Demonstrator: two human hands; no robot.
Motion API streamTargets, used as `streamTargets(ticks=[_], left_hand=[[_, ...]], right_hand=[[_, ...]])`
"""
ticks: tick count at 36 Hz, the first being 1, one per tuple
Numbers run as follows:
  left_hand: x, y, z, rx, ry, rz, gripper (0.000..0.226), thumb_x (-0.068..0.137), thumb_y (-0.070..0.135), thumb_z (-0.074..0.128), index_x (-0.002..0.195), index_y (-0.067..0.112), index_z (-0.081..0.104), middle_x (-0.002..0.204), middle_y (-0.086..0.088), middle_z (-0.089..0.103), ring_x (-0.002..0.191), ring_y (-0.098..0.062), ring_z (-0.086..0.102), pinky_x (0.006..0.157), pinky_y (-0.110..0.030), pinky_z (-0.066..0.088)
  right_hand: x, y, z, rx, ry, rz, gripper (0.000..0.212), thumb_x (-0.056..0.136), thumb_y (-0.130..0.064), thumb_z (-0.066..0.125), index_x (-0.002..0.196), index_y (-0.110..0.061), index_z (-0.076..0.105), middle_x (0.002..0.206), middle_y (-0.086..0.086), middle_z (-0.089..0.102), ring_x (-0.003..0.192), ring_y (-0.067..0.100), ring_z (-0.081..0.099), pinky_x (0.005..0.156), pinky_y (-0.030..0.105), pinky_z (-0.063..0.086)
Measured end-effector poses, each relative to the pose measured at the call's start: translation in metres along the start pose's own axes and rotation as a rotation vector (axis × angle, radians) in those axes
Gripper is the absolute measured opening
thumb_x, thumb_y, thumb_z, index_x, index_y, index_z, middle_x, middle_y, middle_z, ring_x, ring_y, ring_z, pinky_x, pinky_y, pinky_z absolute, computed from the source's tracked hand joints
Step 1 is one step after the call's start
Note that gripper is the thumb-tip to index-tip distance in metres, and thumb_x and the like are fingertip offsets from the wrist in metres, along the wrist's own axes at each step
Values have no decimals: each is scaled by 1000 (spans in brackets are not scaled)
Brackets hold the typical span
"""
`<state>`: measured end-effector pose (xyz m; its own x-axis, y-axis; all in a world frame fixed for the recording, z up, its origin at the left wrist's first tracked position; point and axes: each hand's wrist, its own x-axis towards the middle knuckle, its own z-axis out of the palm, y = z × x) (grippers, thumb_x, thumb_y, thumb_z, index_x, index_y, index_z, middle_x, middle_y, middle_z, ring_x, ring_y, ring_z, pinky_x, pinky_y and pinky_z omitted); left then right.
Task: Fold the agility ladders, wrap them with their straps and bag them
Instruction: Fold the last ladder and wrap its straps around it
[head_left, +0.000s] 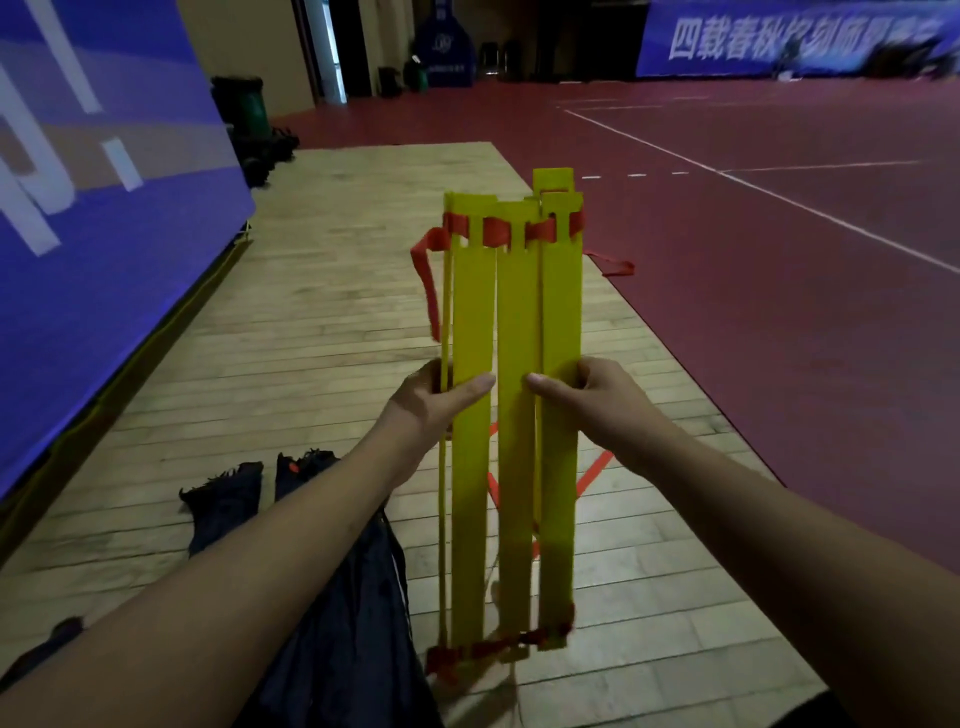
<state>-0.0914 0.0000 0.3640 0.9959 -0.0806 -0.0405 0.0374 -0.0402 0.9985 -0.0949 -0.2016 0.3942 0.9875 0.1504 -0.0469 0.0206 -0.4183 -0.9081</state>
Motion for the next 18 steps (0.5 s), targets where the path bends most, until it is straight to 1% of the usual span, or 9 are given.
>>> streamTargets(ticks=[2,5,7,9,10,11,14,15,18], left_hand=[[-4,4,1,-51,-1,-6,25,86,40,74,109,32,68,116,2,73,115,-23,65,103,-48,48],[-4,2,0,-102,26,-20,18,92,33,65,110,31,66,119,0,72,120,-25,62,110,-51,42],[-4,2,-1,-121,37,-27,11,98,33,59,109,34,62,116,5,68,121,-22,58,111,-48,40],[-1,2,0,-71,79,-40,18,102,37,53,116,28,59,111,11,61,118,-15,53,110,-39,37],[-2,3,0,-36,106,-48,25,101,40,53,121,24,58,110,11,58,118,-13,49,107,-35,36],[-1,3,1,-28,132,-60,30,100,43,55,121,21,58,111,9,58,118,-14,51,104,-36,39],[-2,5,6,-68,176,-112,32,96,46,61,114,19,60,113,-3,68,107,-23,65,96,-46,52],[-3,5,7,-67,182,-131,30,99,42,58,116,18,59,109,-5,70,102,-24,67,91,-45,55],[-5,6,12,-89,193,-137,33,101,40,54,114,11,64,89,-6,70,83,-24,68,71,-38,55]], right_hand=[[0,1,3,11,-46,15,40,103,-36,53,115,0,61,124,32,61,113,44,61,98,62,50],[-2,1,8,73,-123,35,30,108,-28,44,117,-5,59,126,21,63,113,32,63,99,50,54],[-2,1,11,86,-142,38,33,107,-29,45,121,-2,59,124,17,64,114,31,63,100,52,53],[-2,0,15,48,-151,25,37,108,-29,44,123,0,60,122,18,66,112,32,65,97,50,55],[-3,-1,17,21,-148,10,38,108,-29,43,123,1,60,121,19,66,111,33,66,94,48,57],[-2,-1,19,-11,-144,-5,39,108,-30,42,122,2,61,120,21,67,108,33,66,89,43,59],[-1,-3,22,-99,-139,-48,43,108,-31,42,115,7,62,111,27,67,91,30,69,64,25,57],[0,-4,23,-119,-143,-60,45,108,-31,43,112,9,62,107,29,67,86,31,69,61,26,57],[1,-4,28,-147,-194,-78,50,108,-35,41,107,9,65,99,27,70,84,35,71,67,37,60]])
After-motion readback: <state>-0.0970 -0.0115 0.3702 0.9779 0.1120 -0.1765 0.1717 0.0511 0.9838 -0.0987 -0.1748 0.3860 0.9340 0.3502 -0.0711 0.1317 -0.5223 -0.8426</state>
